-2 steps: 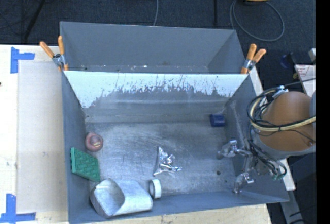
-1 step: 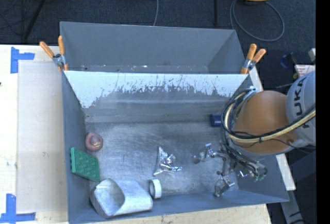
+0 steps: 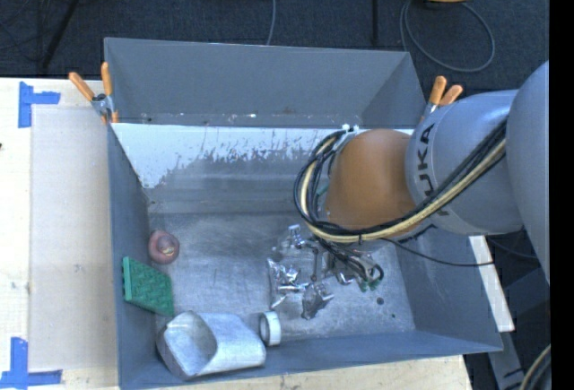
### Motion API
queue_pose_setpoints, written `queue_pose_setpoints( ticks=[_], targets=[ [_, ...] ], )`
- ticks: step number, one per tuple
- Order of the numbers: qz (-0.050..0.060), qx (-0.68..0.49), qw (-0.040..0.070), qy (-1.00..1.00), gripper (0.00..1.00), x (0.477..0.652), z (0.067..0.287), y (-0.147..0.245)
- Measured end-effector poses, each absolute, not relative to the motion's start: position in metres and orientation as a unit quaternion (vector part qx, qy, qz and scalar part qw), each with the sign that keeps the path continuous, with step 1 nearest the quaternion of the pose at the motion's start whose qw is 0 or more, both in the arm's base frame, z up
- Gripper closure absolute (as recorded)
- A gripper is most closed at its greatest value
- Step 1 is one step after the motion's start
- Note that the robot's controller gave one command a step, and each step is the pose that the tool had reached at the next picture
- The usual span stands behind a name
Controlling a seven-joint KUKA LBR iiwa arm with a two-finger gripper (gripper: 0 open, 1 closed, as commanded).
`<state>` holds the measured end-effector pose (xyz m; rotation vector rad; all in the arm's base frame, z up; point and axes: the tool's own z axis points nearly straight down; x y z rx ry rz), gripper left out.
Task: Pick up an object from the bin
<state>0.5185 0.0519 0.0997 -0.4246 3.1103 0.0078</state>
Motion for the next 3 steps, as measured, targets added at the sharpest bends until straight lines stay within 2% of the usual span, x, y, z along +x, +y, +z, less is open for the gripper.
queue_pose_setpoints(
  ticks=[1, 2, 3],
  targets=[
    [0.001, -0.145, 0.004, 0.989, 0.0, 0.5137, 0.0715, 0.0478],
    [0.0, -0.145, 0.002, 0.989, 0.0, 0.515, 0.0727, 0.0484],
    [0.0, -0.146, 0.007, 0.989, 1.0, 0.518, 0.0755, 0.0493]
  ],
)
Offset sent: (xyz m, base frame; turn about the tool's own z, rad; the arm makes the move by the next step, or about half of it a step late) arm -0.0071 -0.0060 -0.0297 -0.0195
